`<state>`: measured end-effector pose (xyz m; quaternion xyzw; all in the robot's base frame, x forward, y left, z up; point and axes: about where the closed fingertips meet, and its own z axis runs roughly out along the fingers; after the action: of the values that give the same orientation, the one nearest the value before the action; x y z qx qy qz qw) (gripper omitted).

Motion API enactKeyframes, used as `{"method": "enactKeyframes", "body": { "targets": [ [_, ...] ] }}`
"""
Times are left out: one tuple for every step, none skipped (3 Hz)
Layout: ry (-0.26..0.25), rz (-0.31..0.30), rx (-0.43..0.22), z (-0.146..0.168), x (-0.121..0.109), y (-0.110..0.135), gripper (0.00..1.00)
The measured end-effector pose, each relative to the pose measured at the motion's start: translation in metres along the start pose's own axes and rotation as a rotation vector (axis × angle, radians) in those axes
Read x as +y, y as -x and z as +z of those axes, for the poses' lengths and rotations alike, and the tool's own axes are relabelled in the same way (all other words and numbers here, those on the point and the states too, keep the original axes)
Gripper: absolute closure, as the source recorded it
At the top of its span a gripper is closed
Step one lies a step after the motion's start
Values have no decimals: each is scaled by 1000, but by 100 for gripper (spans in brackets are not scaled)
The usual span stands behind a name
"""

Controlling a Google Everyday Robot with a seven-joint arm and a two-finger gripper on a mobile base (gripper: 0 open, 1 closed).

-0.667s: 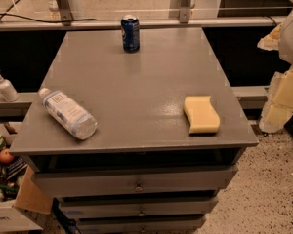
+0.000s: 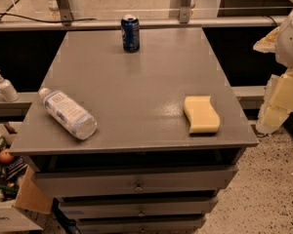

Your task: Move blue plastic bottle near pepsi can

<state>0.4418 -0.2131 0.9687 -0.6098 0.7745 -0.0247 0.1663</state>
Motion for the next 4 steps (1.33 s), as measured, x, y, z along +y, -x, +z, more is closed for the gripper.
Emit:
{"method": "enactKeyframes", "body": {
  "targets": [
    [28, -16, -83, 20, 2, 16, 0],
    [101, -32, -208, 45, 14, 55, 0],
    [211, -51, -371, 73, 27, 110, 0],
    [196, -38, -419, 77, 27, 116, 0]
  ]
}}
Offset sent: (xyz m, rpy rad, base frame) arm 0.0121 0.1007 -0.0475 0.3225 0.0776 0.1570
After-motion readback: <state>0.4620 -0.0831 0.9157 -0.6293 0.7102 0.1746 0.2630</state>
